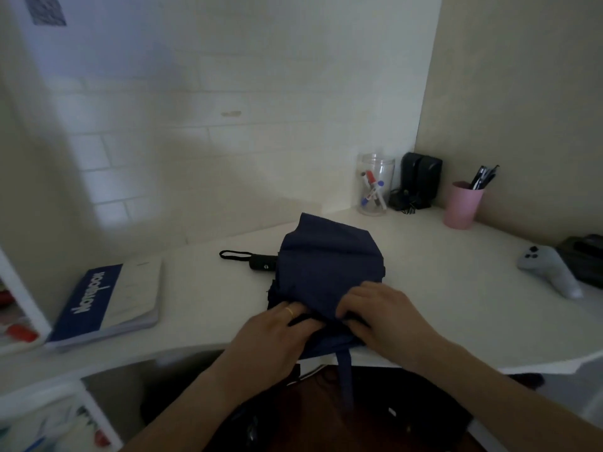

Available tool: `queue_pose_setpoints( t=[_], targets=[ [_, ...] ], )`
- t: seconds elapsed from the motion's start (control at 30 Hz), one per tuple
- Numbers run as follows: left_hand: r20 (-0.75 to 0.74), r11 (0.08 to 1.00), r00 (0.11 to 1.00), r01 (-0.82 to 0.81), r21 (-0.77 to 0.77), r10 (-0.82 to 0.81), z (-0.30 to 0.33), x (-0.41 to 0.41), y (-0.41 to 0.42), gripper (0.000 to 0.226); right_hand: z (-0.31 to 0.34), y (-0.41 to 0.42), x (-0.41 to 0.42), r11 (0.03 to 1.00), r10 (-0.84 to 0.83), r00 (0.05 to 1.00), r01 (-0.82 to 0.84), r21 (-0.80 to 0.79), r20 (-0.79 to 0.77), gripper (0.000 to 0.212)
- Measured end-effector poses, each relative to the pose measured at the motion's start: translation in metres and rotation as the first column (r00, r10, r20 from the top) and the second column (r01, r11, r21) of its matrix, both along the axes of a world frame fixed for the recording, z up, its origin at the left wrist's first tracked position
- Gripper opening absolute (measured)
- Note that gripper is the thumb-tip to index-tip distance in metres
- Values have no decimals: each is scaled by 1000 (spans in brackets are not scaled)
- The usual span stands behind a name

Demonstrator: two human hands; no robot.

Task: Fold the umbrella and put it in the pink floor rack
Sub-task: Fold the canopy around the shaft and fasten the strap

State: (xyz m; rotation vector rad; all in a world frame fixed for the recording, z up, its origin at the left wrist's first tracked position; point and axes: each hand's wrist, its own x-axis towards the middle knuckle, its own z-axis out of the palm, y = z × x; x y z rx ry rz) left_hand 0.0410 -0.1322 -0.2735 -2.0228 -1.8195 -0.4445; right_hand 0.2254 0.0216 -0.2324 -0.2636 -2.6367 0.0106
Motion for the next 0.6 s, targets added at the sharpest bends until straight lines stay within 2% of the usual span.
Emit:
queue_pose_setpoints(
  t=[0.07, 0.1, 0.17, 0.23, 0.27, 0.33, 0.4, 0.43, 0.47, 0.5, 0.53, 0.57, 0.6],
  targets=[
    [75, 990, 997, -42, 138, 32, 2, 4, -8, 17, -14, 0, 3, 1000, 13, 1000, -13, 7, -12, 12],
    [117, 978, 992, -68, 198, 45, 3, 6, -11, 15, -17, 1, 4, 1000, 18, 1000, -18, 11, -25, 12],
    [146, 966, 987, -102, 237, 68, 8, 8, -14, 37, -19, 0, 6, 999, 38, 999, -36, 29, -39, 15],
    [42, 984, 998, -56, 171, 49, 16, 7, -12, 63, -21, -2, 6, 996, 66, 998, -65, 62, -8, 19],
    [2, 993, 1000, -25, 113, 25, 19, 6, -10, 67, -22, -4, 6, 994, 79, 997, -81, 76, 24, 21],
    [17, 1000, 1000, 4, 25, -5, 19, 4, -6, 58, -17, -8, 8, 994, 98, 991, -101, 33, 92, 21],
    [66, 1000, 998, -8, -7, 8, 16, 0, -6, 38, -1, -7, 12, 989, 77, 991, -62, -134, 106, 19],
    [87, 1000, 996, -13, -13, 14, 15, -1, -7, 29, 10, -2, 12, 968, 40, 998, -28, -248, 45, 15],
    [105, 1000, 994, -13, -15, 14, 14, -3, -6, 24, 20, 5, 8, 931, -44, 995, 10, -365, -85, 10],
    [117, 1000, 993, -11, -11, 12, 13, -3, -5, 23, 27, 22, 1, 878, -190, 956, 63, -475, -224, 8],
    [130, 1000, 991, -11, -6, 11, 14, -3, -3, 26, 35, 44, -9, 797, -369, 881, 136, -588, -297, 10],
    [143, 1000, 990, -15, -5, 16, 14, -4, 0, 33, 44, 65, -21, 667, -530, 807, 207, -716, -260, 23],
    [157, 1000, 987, -26, -8, 27, 16, -5, 3, 41, 49, 86, -32, 484, -623, 771, 246, -840, -133, 40]
  ],
)
